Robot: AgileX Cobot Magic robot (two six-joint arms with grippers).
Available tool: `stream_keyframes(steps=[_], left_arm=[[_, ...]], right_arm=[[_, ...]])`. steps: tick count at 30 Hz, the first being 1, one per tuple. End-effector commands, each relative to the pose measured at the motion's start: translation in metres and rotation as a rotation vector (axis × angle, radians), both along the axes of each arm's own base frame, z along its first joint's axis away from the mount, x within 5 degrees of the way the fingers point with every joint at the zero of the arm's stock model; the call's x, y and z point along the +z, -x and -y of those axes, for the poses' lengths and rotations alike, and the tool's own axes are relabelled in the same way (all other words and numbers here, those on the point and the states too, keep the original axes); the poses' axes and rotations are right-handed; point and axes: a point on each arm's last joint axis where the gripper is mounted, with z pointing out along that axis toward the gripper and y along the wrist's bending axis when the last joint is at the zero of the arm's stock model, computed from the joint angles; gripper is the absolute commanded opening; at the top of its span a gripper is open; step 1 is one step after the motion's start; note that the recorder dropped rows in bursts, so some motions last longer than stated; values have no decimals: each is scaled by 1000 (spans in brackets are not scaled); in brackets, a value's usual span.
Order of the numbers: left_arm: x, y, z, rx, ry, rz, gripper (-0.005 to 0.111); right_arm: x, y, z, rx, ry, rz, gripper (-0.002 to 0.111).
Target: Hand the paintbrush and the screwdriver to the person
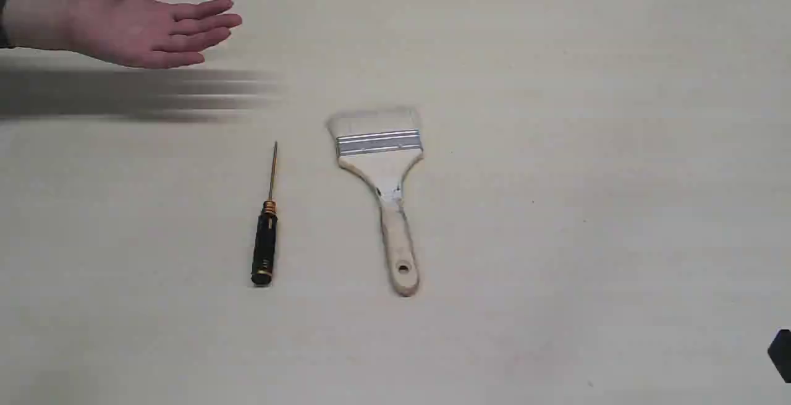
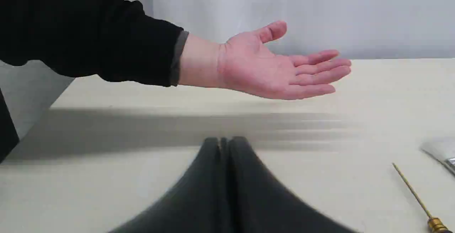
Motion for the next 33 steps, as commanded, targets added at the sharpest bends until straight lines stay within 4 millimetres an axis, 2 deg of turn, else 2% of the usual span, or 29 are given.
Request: stream_keyframes(steps=[1, 20, 22, 24, 30, 33], left_arm=[[0, 0, 1, -9, 6, 6, 0], [0, 0, 0, -8, 2, 7, 0], [0, 0, 0, -8, 2, 7, 0], [0, 0, 0, -8, 2, 7, 0], [0, 0, 0, -8, 2, 7, 0], [0, 0, 0, -8, 2, 7, 0]], right_arm=[[-1, 0, 0, -3, 5, 1, 5], [-1, 0, 0, -3, 5, 1, 5], [1, 0, 1, 2, 74, 14, 5], [8, -2, 1, 4, 95, 90, 5], [51, 2, 0, -5, -49, 580, 5], [64, 8, 1, -7, -51, 739, 5]])
